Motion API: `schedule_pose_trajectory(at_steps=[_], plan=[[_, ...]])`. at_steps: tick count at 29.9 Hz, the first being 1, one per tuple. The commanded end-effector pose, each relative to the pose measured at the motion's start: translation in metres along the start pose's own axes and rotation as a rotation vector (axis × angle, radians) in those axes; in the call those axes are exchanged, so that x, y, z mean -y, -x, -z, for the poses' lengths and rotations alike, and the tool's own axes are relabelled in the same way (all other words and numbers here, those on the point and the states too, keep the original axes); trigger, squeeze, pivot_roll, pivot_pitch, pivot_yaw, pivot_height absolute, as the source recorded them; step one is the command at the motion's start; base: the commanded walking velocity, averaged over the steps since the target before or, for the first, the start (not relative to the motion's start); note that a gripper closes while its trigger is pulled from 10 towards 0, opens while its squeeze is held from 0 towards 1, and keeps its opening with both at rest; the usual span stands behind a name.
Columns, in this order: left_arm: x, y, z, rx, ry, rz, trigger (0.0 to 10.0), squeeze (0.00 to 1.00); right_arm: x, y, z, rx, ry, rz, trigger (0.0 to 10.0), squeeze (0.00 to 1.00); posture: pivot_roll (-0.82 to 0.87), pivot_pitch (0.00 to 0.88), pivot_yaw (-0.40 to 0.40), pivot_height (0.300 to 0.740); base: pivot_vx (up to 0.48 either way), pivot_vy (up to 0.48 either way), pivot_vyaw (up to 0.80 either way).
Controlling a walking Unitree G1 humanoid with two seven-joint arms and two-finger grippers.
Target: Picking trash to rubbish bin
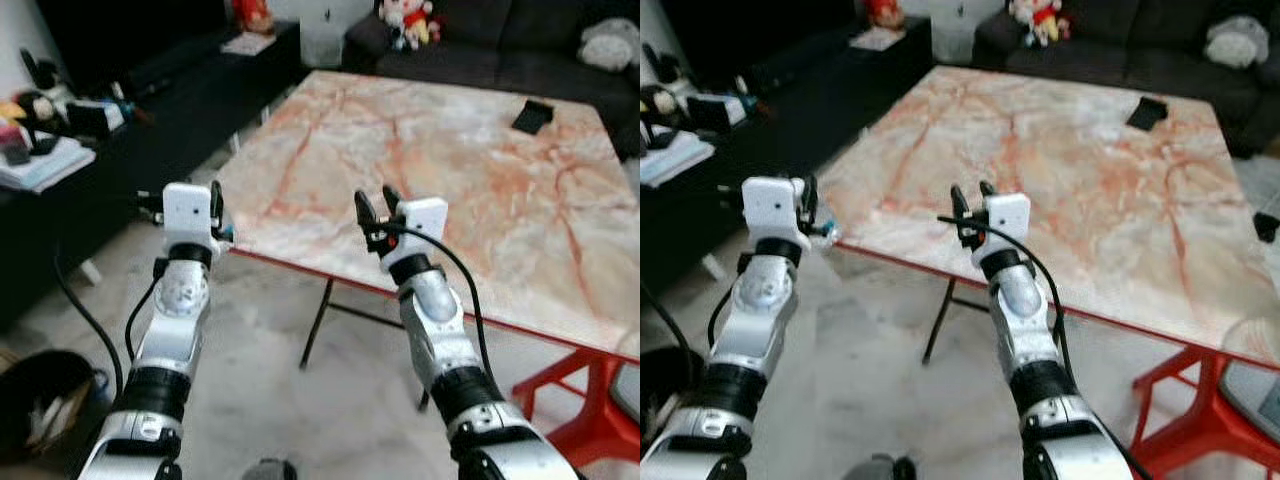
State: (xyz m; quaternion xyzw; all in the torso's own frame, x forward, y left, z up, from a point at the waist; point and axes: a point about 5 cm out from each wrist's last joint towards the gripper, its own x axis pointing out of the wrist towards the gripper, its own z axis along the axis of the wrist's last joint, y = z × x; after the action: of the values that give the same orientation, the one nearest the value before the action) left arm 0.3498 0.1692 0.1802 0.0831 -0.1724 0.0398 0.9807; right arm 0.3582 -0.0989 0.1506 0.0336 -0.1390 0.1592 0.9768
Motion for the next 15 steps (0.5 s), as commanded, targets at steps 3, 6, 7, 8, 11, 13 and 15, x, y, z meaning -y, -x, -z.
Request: schedule_pose_trajectory(at_steps=[3,6,7,8,11,13,15], plan=[[0.002,-0.003,-0.009,0.037,-0.015,0.012,10.0,0.00,0.002,0.002,0.003,-0.017,0.005,0.005,10.0,0.00,0.04,0.059,0.028,0.740,-0.251,0.000,0.00],[0.002,-0.002,-0.007,0.031,-0.016,0.013,10.0,0.00,0.002,0.003,0.006,-0.029,0.002,0.007,10.0,0.00,0.04,0.058,0.027,0.740,-0.247,0.000,0.00],[0.002,-0.002,-0.004,0.020,-0.016,0.015,10.0,0.00,0.002,0.005,0.009,-0.043,0.001,0.006,10.0,0.00,0.04,0.058,0.027,0.740,-0.247,0.000,0.00],[0.003,-0.001,-0.001,0.007,-0.018,0.018,10.0,0.00,0.003,0.007,0.013,-0.059,0.001,0.006,10.0,0.00,0.04,0.060,0.027,0.740,-0.240,0.000,0.00],[0.004,0.005,0.014,-0.054,-0.024,0.037,10.0,0.00,0.006,0.016,0.028,-0.128,0.002,0.018,10.0,0.00,0.04,0.060,0.027,0.740,-0.081,0.000,0.00],[0.005,0.010,0.024,-0.096,-0.021,0.049,10.0,0.00,0.008,0.022,0.036,-0.167,-0.002,0.026,10.0,0.00,0.04,0.061,0.027,0.740,0.000,0.000,0.00],[0.005,0.018,0.043,-0.188,-0.006,0.048,10.0,0.00,0.011,0.031,0.049,-0.227,-0.028,0.049,10.0,0.00,0.04,0.060,0.028,0.740,0.000,0.000,0.00]])
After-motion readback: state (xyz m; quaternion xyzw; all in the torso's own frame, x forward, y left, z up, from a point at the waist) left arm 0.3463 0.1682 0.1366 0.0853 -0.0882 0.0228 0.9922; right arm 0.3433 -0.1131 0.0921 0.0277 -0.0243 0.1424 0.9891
